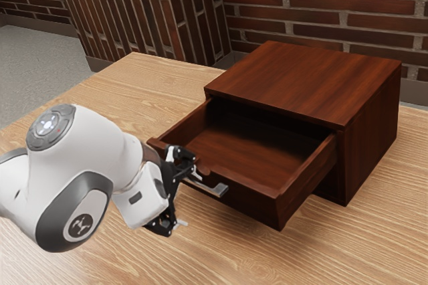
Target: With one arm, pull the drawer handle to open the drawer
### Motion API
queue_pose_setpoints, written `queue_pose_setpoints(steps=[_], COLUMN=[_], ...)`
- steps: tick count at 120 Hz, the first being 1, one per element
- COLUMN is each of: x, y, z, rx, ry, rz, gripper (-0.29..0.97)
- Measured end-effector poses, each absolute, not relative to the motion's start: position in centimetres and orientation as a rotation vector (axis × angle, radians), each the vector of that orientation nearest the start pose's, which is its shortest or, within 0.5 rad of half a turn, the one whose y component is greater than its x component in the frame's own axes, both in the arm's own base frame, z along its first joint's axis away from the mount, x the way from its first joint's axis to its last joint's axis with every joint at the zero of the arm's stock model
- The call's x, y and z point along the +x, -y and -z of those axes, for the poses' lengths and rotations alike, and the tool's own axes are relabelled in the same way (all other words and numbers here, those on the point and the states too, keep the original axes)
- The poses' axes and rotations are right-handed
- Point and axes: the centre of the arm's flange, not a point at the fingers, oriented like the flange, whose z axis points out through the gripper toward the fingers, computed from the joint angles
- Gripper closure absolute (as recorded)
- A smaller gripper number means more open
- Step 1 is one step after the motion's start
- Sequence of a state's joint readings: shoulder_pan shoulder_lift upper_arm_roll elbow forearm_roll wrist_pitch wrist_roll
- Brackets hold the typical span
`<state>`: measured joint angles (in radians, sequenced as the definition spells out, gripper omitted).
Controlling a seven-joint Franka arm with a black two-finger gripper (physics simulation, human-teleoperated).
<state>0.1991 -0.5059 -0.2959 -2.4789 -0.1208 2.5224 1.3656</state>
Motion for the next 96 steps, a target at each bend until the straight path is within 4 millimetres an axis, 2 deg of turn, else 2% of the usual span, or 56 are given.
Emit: queue_pose_setpoints(steps=[16,31,43,56,63,78,84,96], x=[43.2,42.4,42.2,42.3,42.4,42.3,41.5,38.7], y=[5.3,5.4,5.5,5.2,4.9,5.1,5.5,4.0], z=[-52.0,-52.1,-52.2,-53.1,-54.0,-55.3,-56.4,-59.5], rx=[-2.097,-2.066,-2.046,-2.041,-2.060,-2.067,-2.065,-2.305], ry=[-1.741,-1.749,-1.755,-1.742,-1.713,-1.692,-1.679,-1.569], rz=[0.552,0.533,0.522,0.550,0.590,0.641,0.664,0.673], gripper=[0.05,0.15,0.17,0.37,0.36,0.17,0.12,0.07])
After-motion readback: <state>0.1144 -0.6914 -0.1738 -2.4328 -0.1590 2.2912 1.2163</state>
